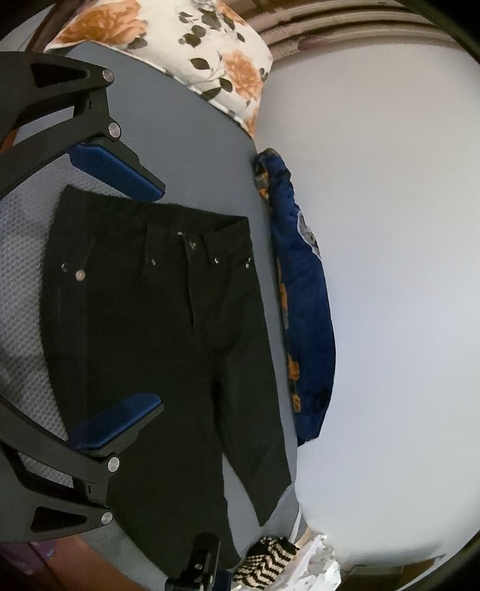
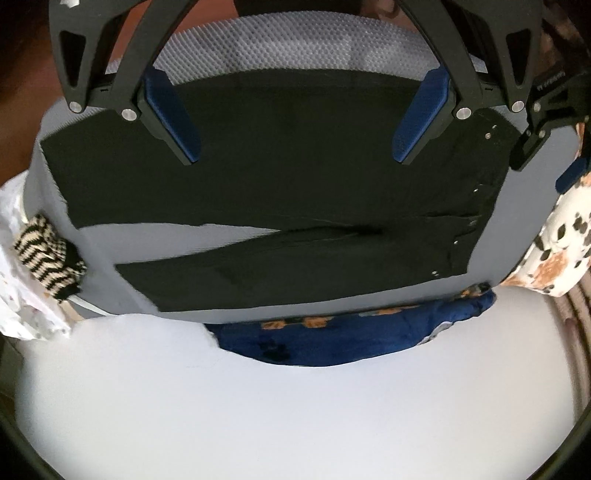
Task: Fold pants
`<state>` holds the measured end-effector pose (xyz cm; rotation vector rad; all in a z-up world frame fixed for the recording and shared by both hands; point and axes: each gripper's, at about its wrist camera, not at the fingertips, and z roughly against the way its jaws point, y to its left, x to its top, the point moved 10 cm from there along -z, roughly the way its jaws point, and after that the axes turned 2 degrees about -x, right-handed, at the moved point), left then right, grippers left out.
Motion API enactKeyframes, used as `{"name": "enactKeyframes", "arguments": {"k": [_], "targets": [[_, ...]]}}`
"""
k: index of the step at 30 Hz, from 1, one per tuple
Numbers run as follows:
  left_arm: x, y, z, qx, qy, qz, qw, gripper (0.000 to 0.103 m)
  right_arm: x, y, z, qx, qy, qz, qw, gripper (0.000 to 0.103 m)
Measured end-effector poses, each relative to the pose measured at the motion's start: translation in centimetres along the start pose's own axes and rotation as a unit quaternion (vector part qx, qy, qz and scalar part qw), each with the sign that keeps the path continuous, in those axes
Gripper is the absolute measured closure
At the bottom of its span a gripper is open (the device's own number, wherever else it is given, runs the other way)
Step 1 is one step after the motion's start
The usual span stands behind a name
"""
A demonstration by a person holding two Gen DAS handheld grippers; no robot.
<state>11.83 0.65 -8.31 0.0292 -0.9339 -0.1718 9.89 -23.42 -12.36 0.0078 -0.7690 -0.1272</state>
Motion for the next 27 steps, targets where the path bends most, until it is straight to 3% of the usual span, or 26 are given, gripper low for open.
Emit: {"name": "enactKeyframes", "arguments": {"k": [7, 11, 15, 22, 27], "targets": [[1.0, 2.0, -1.8, 0.0, 0.014, 0.004, 0.9999, 0.0, 1.0, 1.2, -2.3, 0.007, 0.015, 0.02, 1.0, 0.0], [2.2, 2.2, -3.0, -0.031, 0.016, 0.017, 0.9993, 0.0, 2.1, 1.7, -3.6, 0.011, 0.017, 0.026, 0.999, 0.0], [3.4, 2.3, -4.9, -0.036, 0.029, 0.007, 0.9989, 0.0, 3.5, 1.8, -4.7, 0.011, 0.015, 0.026, 0.999, 0.0], [6.3, 3.3, -7.9, 0.0, 0.034, -0.029, 0.999, 0.0, 6.5, 2.3, -7.1, 0.012, 0.013, 0.037, 0.999, 0.0], [8.0, 4.3, -10.3, -0.008, 0.044, -0.041, 0.9982, 0.0, 8.7, 2.9, -9.1, 0.012, 0.016, 0.057, 0.998, 0.0]]}}
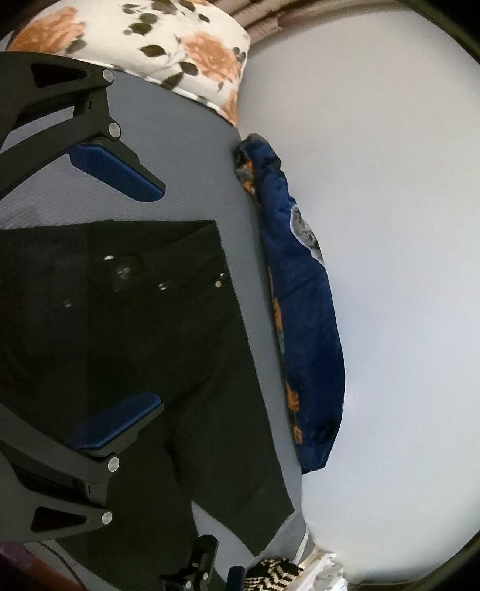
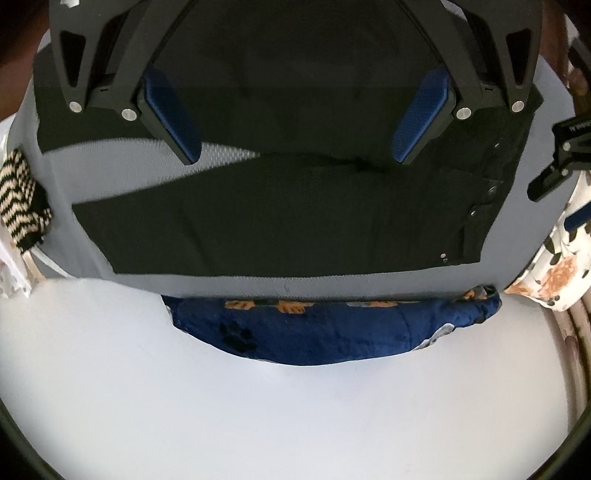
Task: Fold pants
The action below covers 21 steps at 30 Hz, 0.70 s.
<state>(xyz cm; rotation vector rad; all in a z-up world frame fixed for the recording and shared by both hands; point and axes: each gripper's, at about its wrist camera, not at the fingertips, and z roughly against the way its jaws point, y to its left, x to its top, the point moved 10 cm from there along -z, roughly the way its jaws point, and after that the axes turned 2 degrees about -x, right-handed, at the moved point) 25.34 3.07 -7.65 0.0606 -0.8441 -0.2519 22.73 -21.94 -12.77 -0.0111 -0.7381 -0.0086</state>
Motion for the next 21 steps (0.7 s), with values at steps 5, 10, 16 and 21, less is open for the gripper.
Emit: {"name": "enactKeyframes", "arguments": {"k": [5, 10, 16, 21], "targets": [[1.1, 3.3, -3.6, -0.037, 0.031, 0.044, 0.9978, 0.0, 2.2, 0.4, -2.2, 0.007, 0.005, 0.037, 0.999, 0.0], [1.4, 8.0, -7.8, -0.063, 0.071, 0.105, 0.9899, 0.001, 4.1, 1.0, -4.8, 0.06, 0.014, 0.084, 0.995, 0.0], [1.2, 12.6, -13.9, -0.115, 0.126, 0.147, 0.9743, 0.012, 5.1, 1.0, -7.8, 0.095, 0.036, 0.124, 0.987, 0.0], [0.7, 12.6, -18.1, -0.138, 0.154, 0.136, 0.9689, 0.02, 5.4, 1.1, -9.7, 0.098, 0.051, 0.143, 0.983, 0.0]]}}
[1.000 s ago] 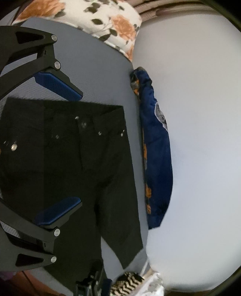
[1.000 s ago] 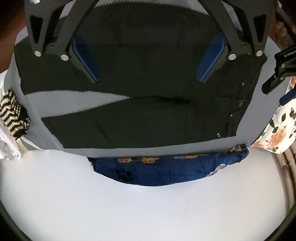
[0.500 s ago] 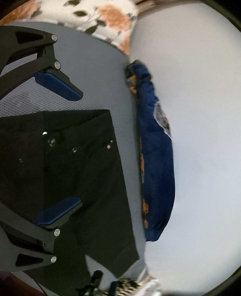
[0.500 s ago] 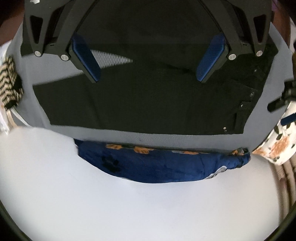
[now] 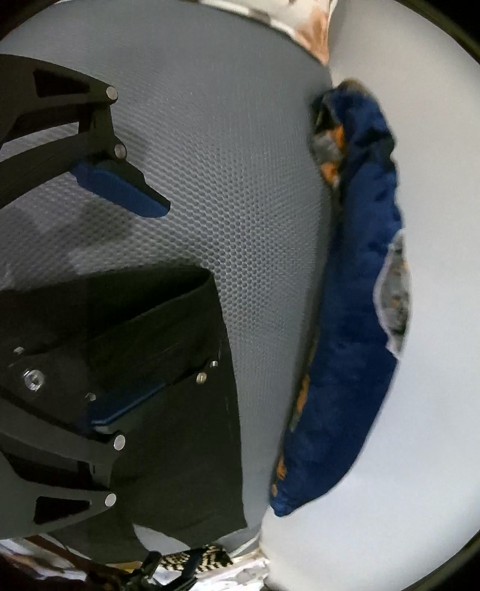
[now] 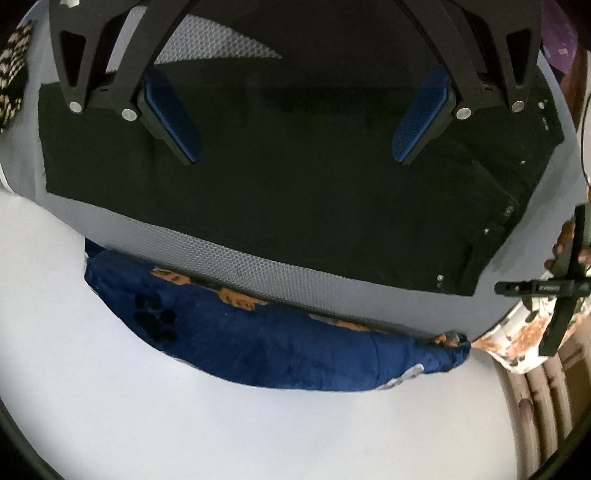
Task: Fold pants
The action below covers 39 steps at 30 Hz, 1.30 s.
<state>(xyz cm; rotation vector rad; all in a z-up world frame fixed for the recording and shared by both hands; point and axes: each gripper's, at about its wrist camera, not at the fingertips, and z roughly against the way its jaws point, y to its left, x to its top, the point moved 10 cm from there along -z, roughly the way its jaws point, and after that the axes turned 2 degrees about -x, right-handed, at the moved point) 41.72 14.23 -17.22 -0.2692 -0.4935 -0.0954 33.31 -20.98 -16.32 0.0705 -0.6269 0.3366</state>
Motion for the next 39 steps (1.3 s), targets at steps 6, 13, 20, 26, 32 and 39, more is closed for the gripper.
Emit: {"name": "enactKeyframes", "arguments": {"k": [6, 13, 20, 26, 32, 39], "targets": [[0.2, 0.4, -5.0, -0.012, 0.039, -0.02, 0.9989, 0.028, 0.4, -0.2, -1.9, 0.006, 0.003, 0.022, 1.0, 0.0], [0.7, -1.2, -5.9, -0.056, 0.025, -0.042, 0.9973, 0.062, 2.1, -1.0, -3.8, 0.037, -0.006, 0.056, 0.998, 0.0], [0.2, -1.9, -3.6, -0.092, -0.013, -0.022, 0.9955, 0.084, 5.1, -3.3, -4.8, 0.09, -0.042, 0.077, 0.992, 0.0], [0.1, -4.6, -0.5, -0.075, -0.065, -0.038, 0.9943, 0.085, 5.6, -6.2, -7.7, 0.091, -0.001, 0.139, 0.986, 0.006], [-0.5, -7.2, 2.3, -0.076, -0.104, -0.048, 0.9905, 0.085, 5.7, -8.2, -10.8, 0.119, 0.049, 0.167, 0.978, 0.008], [-2.4, -8.5, 4.0, -0.083, -0.126, -0.034, 0.988, 0.085, 4.3, -8.2, -15.6, 0.127, 0.135, 0.243, 0.952, 0.024]]}}
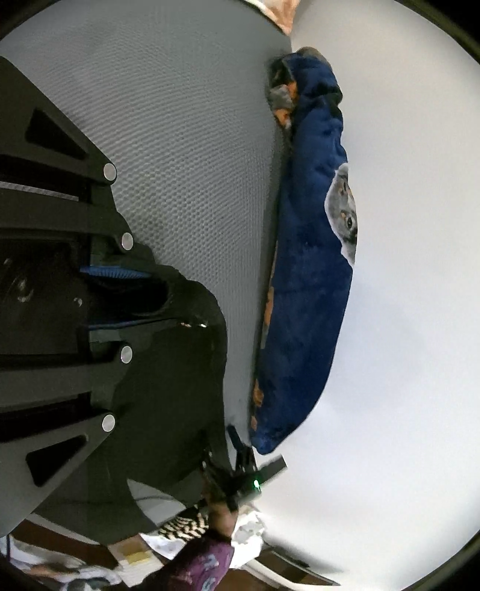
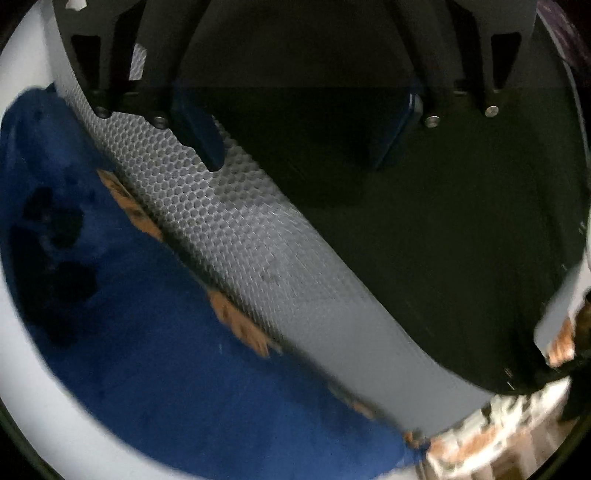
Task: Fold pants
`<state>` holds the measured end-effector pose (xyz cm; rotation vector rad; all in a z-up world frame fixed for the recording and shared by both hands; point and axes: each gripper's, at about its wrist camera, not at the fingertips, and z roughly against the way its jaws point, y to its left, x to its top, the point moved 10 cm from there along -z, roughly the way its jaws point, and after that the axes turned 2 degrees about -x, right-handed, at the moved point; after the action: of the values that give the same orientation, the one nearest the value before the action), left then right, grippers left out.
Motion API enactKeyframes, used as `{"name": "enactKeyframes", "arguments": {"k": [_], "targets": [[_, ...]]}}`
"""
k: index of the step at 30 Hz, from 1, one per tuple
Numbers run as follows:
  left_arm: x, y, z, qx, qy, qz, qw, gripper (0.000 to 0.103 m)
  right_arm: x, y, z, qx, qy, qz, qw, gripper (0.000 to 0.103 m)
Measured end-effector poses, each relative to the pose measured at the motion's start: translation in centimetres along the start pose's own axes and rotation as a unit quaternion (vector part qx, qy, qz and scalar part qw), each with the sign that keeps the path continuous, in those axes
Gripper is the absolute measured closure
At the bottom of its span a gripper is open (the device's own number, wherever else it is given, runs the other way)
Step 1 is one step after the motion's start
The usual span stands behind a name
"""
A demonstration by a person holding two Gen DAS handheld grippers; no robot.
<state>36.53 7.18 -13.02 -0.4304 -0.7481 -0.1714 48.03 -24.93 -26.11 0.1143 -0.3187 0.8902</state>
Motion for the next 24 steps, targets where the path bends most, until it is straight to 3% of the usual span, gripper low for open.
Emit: {"name": "enactKeyframes", "arguments": {"k": [2, 5, 7, 9, 12, 15, 24], "targets": [[-0.6, 0.0, 0.3, -0.002, -0.002, 0.006, 1.0, 0.085, 0.5, -0.3, 0.0, 0.018, -0.005, -0.001, 1.0, 0.024], [-1.2, -0.4, 0.8, 0.0, -0.005, 0.005, 1.0, 0.085, 0.9, -0.2, -0.4, 0.017, 0.025, 0.011, 0.999, 0.023], [-1.5, -0.7, 1.1, -0.003, -0.007, 0.007, 1.0, 0.085, 1.2, 0.2, -0.6, 0.013, 0.047, 0.02, 0.999, 0.03], [-1.6, -0.6, 1.1, -0.001, -0.008, 0.009, 0.9999, 0.085, 1.8, 1.1, -0.3, 0.011, 0.049, 0.041, 0.998, 0.063], [-1.5, -0.4, 1.1, 0.0, -0.013, 0.021, 0.9997, 0.085, 2.2, 2.5, -0.1, 0.001, 0.053, 0.067, 0.996, 0.078], [-1.6, -0.3, 1.2, 0.0, -0.017, 0.023, 0.9996, 0.085, 2.0, 1.7, 0.3, -0.014, 0.048, 0.046, 0.998, 0.092], [-2.3, -0.1, 2.0, 0.007, -0.023, 0.037, 0.999, 0.085, 0.2, 2.9, 4.4, -0.064, -0.028, 0.015, 0.997, 0.095]]}}
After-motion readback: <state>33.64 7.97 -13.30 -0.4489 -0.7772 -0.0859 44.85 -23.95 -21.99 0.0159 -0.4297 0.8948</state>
